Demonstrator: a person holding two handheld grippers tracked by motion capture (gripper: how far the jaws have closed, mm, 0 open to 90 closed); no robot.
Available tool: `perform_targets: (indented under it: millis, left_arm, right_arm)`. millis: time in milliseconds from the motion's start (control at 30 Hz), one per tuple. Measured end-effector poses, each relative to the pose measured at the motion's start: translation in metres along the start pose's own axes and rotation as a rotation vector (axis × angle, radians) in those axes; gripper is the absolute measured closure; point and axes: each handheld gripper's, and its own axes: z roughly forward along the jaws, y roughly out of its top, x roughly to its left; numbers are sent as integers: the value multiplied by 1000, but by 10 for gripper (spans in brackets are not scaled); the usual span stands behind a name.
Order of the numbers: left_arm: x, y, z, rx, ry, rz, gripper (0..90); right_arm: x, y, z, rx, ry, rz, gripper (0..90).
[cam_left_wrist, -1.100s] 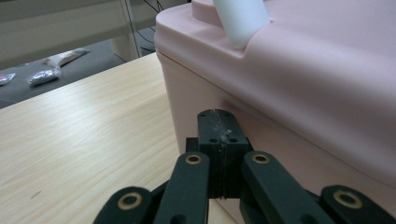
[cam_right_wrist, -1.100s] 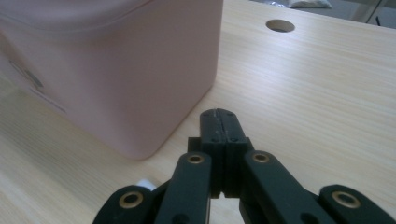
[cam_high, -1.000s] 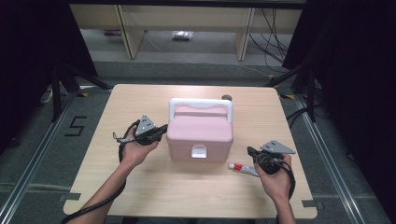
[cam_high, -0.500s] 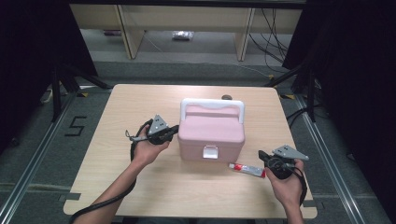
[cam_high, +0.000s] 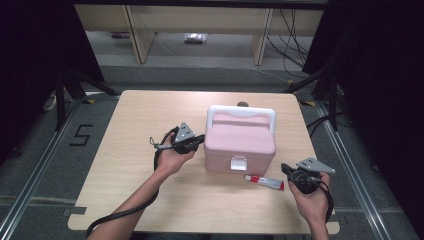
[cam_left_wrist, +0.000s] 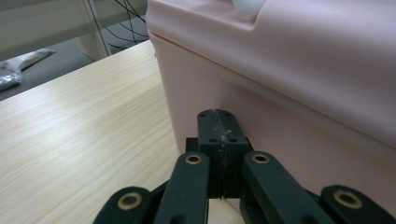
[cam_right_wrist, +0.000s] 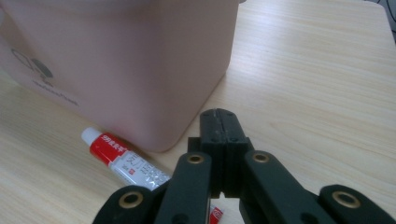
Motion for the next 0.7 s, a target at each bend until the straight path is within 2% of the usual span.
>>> perform_targets:
  millis: [33,67,100,133,200,233,267,333,400,433,467,500,533,567,700]
  left_arm:
    - [-2,2,2,4,-4,6,897]
    - [-3,3,4,2,-8,11,897]
    - [-5,4,6,7,-12,10,897]
    - [-7,5,9,6,-17,12,898]
    - [-11,7,13,4,-28,15,897]
    - [-13,8,15,6,-30,18,897]
    - [-14,9,17,8,-34,18,897]
    - [-18,10,21,9,-43,18,897]
    - [-20,12,25,14,-44,16,897]
    - [-21,12,27,12,-47,16,897]
    - [-22,13,29,17,-45,14,897]
    - [-23,14,31,15,-45,12,897]
    - [-24,15,33,18,-48,13,897]
    - [-25,15,34,18,-51,11,897]
    - [-29,18,39,23,-59,18,897]
  right_arm:
    - [-1,0,-1,2,-11,3,900]
    - [0,0,-3,5,-10,41,900]
    - [-4,0,-4,-6,-19,8,900]
    - [-2,0,-6,15,-13,49,900]
    - [-7,-1,-7,-5,-26,12,900]
    - [-5,-1,-9,5,-24,53,900]
    - [-9,-1,-9,-1,-20,18,900]
    - [-11,-2,-12,7,-33,29,900]
    - [-11,-3,-13,9,-33,60,900]
    - [-15,-3,-13,0,-43,19,900]
    - [-13,-4,-14,14,-35,61,900]
    - [-16,-4,-14,3,-43,35,900]
    - [-16,-4,-14,13,-44,50,900]
    - [-19,-4,-14,7,-50,21,900]
    - [-22,-3,-15,1,-55,20,900]
